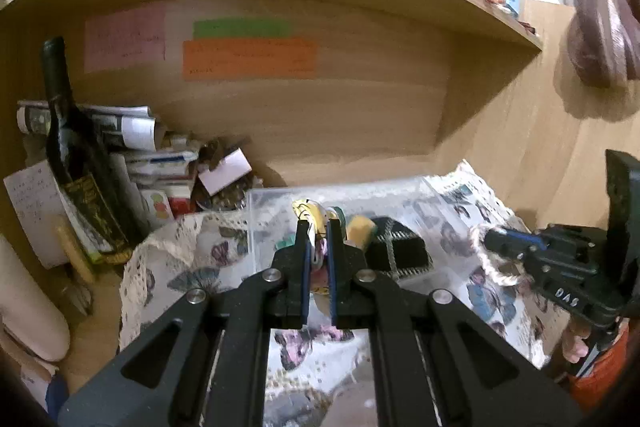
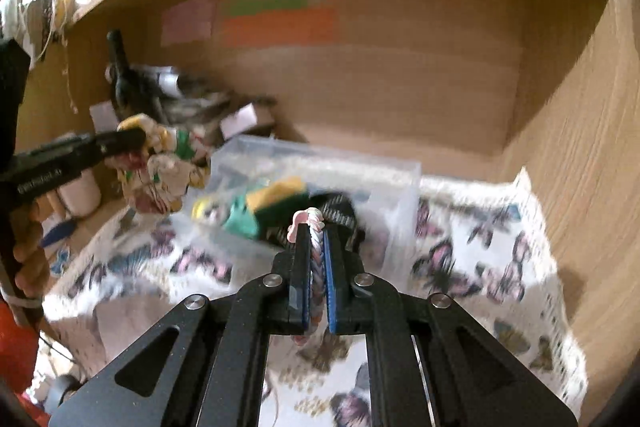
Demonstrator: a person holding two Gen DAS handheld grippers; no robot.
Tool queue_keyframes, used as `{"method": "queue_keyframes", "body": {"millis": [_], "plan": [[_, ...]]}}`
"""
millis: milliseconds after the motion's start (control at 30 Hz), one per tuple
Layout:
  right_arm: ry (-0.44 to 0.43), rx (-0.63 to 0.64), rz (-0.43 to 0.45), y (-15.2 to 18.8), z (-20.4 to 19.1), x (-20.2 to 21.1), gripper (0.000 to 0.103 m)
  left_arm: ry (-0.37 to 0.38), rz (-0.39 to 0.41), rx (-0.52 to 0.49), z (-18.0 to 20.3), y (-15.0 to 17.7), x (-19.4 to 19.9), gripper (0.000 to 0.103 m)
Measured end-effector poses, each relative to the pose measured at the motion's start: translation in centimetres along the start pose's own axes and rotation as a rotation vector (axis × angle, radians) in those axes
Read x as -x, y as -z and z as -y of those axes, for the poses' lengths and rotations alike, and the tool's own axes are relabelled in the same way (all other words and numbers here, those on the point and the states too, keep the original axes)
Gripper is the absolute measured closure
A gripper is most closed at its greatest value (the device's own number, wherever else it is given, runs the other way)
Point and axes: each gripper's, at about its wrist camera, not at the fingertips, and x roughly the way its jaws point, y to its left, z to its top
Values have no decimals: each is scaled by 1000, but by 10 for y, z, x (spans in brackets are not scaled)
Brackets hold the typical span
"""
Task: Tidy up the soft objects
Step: 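Drop the scrunchie and cord bracelet into the clear box, opening both grippers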
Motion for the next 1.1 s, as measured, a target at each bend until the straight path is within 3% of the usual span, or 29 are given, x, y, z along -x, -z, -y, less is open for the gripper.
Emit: {"method": "queue_keyframes", "body": {"millis": [167, 333, 600, 867, 967, 1100], "plan": [[16, -13, 29, -17, 11, -12, 98, -24, 10, 23, -8, -11, -19, 97], [42, -14, -4, -21, 16, -36, 98, -55, -26, 31, -13, -10, -48, 97], [48, 1, -133, -7, 16, -85, 98, -7, -169, 3, -7, 4, -96, 97], [39, 27, -205, 3, 11, -103, 98, 1, -288, 36, -13, 19, -120, 96], [40, 27, -210, 2, 12, -101, 97, 4, -292, 45, -15, 18, -118, 89], [40, 28, -217, 0, 10, -98, 93, 2, -266, 32, -10, 15, -108, 64]]}}
